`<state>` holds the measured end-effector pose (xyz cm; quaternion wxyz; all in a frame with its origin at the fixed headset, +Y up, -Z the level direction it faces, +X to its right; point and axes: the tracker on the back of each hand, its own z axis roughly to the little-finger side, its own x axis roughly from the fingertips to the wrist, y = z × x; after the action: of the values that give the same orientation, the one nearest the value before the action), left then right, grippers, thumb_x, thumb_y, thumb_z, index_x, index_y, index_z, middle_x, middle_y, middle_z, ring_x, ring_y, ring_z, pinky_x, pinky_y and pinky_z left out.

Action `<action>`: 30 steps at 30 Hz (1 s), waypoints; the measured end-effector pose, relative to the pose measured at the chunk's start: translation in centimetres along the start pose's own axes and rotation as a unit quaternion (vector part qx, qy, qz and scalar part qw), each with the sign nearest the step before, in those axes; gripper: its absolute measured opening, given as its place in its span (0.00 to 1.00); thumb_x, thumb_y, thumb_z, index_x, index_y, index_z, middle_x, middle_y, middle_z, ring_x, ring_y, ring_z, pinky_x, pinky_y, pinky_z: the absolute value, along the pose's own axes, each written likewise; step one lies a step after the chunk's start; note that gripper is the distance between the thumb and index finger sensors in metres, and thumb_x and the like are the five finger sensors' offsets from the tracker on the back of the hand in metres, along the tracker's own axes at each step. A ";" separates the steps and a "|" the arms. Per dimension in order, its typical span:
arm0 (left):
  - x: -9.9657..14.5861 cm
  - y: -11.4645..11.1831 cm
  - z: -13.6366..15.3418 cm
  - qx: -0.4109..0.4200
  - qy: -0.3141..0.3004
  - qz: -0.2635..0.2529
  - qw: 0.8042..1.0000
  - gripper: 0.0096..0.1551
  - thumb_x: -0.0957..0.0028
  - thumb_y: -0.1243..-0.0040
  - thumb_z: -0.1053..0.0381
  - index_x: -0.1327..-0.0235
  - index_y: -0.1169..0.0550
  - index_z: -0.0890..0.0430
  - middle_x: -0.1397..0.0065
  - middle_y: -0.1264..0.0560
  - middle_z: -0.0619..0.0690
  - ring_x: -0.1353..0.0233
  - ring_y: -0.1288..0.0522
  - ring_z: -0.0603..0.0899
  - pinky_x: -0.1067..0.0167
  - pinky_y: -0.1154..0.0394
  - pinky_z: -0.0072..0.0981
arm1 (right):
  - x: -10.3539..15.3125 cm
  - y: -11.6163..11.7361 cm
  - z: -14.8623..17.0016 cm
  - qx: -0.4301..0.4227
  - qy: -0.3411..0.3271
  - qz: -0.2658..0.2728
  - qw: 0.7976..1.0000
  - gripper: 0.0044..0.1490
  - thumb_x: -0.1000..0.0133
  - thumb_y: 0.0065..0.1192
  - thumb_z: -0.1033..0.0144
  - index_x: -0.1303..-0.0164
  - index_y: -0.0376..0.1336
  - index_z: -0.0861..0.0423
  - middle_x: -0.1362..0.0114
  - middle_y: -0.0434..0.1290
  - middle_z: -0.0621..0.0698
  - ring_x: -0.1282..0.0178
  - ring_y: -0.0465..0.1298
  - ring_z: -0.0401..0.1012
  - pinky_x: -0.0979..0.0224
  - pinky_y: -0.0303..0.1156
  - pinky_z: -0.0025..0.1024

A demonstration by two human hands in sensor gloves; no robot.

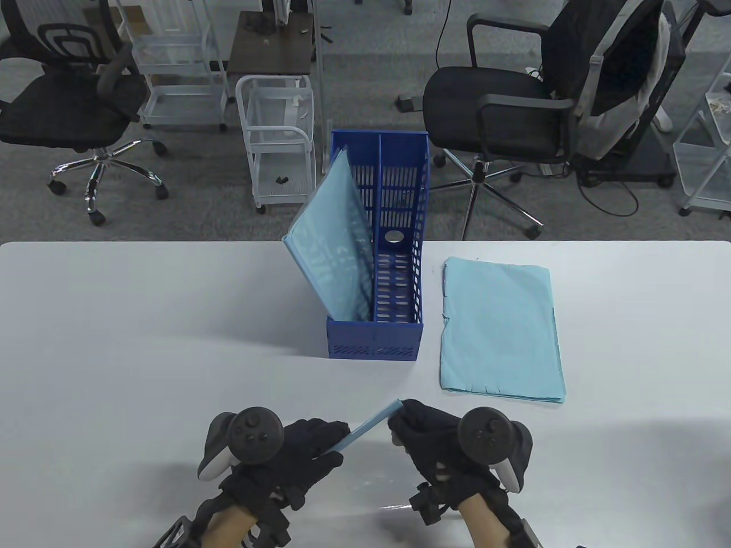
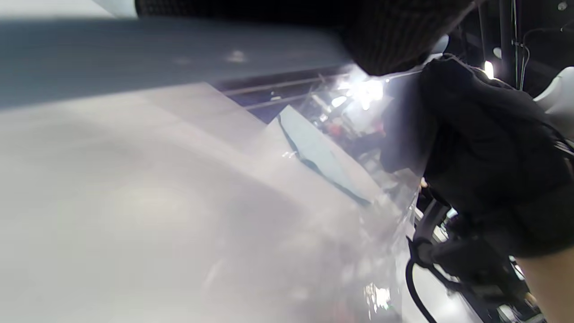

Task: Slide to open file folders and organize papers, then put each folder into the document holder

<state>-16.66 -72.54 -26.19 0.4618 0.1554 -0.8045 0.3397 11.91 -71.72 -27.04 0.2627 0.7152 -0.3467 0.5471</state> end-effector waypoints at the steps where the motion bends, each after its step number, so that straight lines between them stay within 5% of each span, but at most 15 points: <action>1: 0.1 0.0 0.0 -0.002 0.008 -0.006 1.000 0.27 0.50 0.34 0.44 0.35 0.20 0.47 0.40 0.18 0.48 0.45 0.17 0.56 0.49 0.19 0.48 | 0.0 0.2 0.0 0.000 0.001 0.004 1.000 0.27 0.54 0.69 0.47 0.50 0.75 0.48 0.59 0.86 0.42 0.67 0.85 0.39 0.54 0.83 0.38; 18: 2.1 3.1 2.7 -0.010 0.079 0.055 0.995 0.25 0.49 0.33 0.46 0.37 0.15 0.46 0.43 0.16 0.50 0.47 0.17 0.59 0.47 0.20 0.52 | -0.5 -2.1 3.0 -0.090 0.049 0.035 0.994 0.26 0.55 0.70 0.47 0.52 0.76 0.48 0.60 0.87 0.42 0.68 0.85 0.39 0.55 0.83 0.37; 30: 4.2 6.7 5.9 -0.048 0.210 0.092 0.972 0.24 0.50 0.31 0.47 0.40 0.11 0.42 0.40 0.15 0.48 0.41 0.17 0.60 0.39 0.23 0.57 | -0.3 -5.1 5.4 -0.098 0.085 0.104 0.986 0.26 0.55 0.69 0.47 0.51 0.76 0.47 0.60 0.87 0.42 0.68 0.85 0.38 0.55 0.83 0.36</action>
<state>-26.39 -71.56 -27.37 0.5942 -0.0166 -0.7154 0.3671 19.12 -72.54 -28.71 0.3018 0.5971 -0.4472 0.5937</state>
